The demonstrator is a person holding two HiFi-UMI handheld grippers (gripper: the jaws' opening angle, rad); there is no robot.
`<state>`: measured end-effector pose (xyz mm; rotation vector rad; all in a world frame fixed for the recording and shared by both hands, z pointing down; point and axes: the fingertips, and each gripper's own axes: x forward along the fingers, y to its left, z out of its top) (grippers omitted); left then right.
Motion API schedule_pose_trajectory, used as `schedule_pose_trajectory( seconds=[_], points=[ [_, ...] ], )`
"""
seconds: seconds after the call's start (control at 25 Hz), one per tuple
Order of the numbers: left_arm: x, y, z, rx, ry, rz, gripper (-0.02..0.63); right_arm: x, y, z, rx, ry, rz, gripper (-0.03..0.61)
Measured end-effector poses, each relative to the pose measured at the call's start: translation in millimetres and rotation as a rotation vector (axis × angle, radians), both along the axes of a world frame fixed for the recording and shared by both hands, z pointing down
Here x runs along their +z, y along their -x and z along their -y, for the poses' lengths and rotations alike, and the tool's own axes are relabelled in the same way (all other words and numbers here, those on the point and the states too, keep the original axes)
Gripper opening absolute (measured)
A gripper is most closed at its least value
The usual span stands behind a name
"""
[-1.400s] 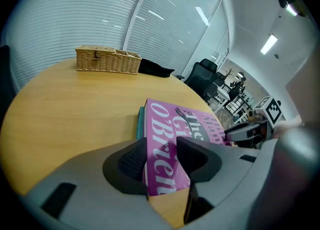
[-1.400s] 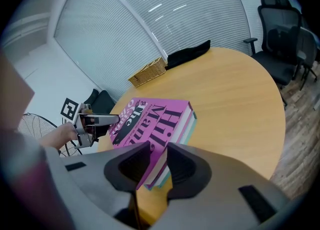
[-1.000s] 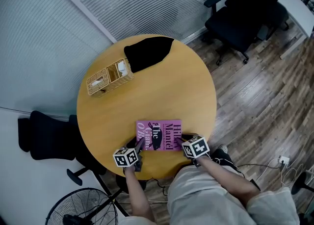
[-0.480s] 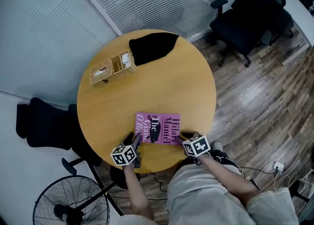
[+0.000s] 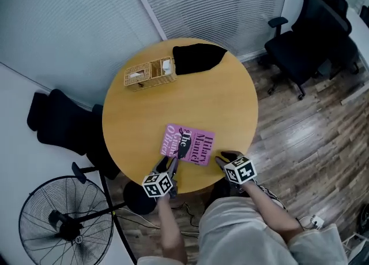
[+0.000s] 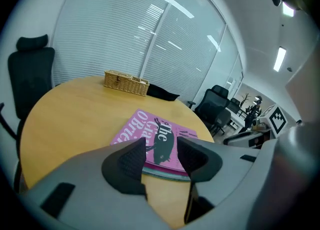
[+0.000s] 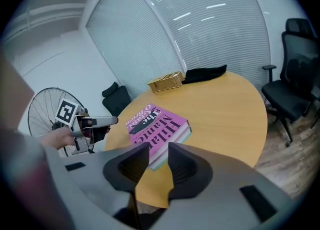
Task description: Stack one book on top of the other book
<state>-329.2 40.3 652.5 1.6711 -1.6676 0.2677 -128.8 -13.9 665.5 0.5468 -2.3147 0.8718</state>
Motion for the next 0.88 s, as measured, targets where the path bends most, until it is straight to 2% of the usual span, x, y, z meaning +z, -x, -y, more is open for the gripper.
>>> schedule_pose_trajectory(
  seconds=[0.16, 0.4, 0.6, 0.76, 0.88],
  points=[
    [-25.7, -27.5, -20.1, -0.089, -0.056, -0.006, 0.213, -15.7, 0.1, 1.4, -0.083, -0.088, 0.020, 0.123],
    [-51.6, -72.4, -59.9, -0.204, -0.102, -0.002, 0.213, -44.6, -13.8, -3.9, -0.137, -0.208, 0.079, 0.123],
    [-60.8, -107.5, -85.0, -0.321, -0.132, -0.025, 0.213, -49.8, -32.5, -17.5, -0.180, -0.238, 0.109, 0.123],
    [-59.7, -139.6, -98.3, -0.351, -0.130, 0.003, 0.212, -48.2, -47.8, -30.7, -0.220, -0.238, 0.111, 0.123],
    [-47.3, -160.9, -109.6, -0.342, -0.092, 0.040, 0.212, -49.1, -56.9, -39.0, -0.254, -0.260, 0.121, 0.123]
  ],
)
